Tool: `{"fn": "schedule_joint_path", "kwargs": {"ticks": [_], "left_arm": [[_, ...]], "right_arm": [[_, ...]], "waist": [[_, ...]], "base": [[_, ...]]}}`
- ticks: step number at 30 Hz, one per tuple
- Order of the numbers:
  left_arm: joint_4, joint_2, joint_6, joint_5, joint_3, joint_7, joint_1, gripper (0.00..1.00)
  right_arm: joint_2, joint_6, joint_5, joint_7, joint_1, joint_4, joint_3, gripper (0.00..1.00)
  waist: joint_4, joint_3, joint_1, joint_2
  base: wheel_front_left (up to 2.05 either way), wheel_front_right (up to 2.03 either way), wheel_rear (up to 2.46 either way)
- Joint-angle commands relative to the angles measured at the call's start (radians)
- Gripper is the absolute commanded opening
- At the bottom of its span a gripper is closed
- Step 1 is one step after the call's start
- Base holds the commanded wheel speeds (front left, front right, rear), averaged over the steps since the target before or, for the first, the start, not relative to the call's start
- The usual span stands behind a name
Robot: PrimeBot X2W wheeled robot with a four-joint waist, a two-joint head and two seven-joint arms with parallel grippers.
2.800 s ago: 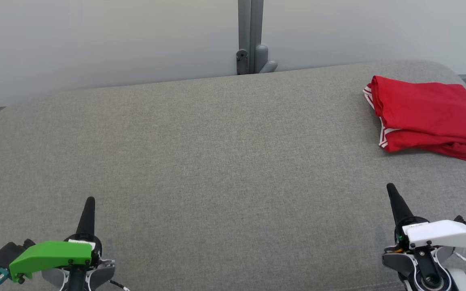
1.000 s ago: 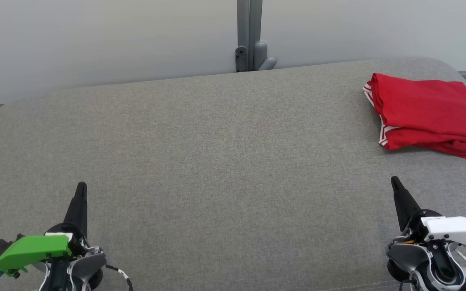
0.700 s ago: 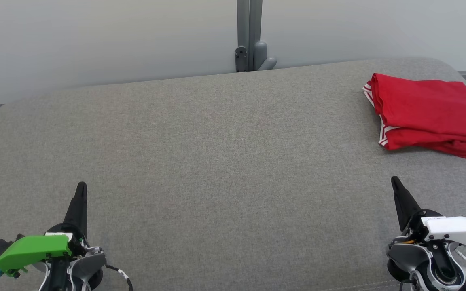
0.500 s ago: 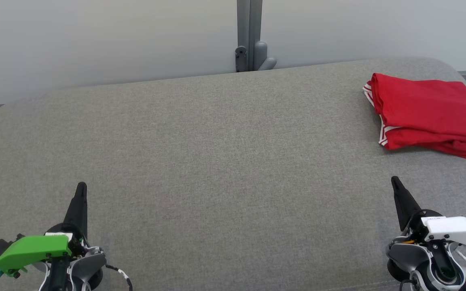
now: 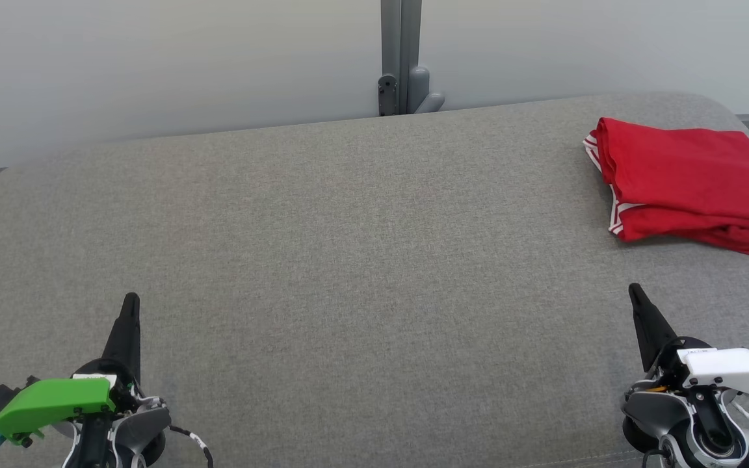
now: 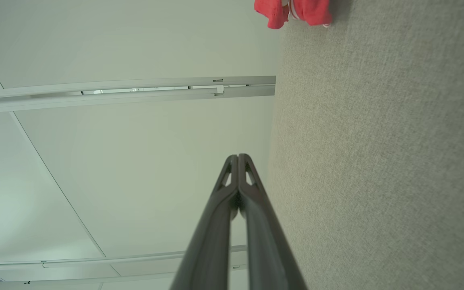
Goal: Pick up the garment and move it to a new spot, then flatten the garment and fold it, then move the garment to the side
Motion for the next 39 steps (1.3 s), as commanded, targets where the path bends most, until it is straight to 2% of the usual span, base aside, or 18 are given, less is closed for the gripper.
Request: {"fn": "schedule_joint_path", "kwargs": {"ticks": [1, 39], "left_arm": [[-0.003, 0.000, -0.006, -0.001, 0.002, 0.003, -0.010, 0.00], [-0.003, 0.000, -0.006, -0.001, 0.002, 0.003, -0.010, 0.00]], "right_arm": [[0.000, 0.000, -0.005, 0.002, -0.011, -0.004, -0.003, 0.00], [0.002, 0.000, -0.008, 0.006, -0.011, -0.004, -0.006, 0.00]], "waist": [[0.000, 0.000, 0.0000, 0.0098], [0.000, 0.000, 0.0000, 0.0098]], "base": [[0.00, 0.00, 0.00], [0.00, 0.00, 0.00]]}}
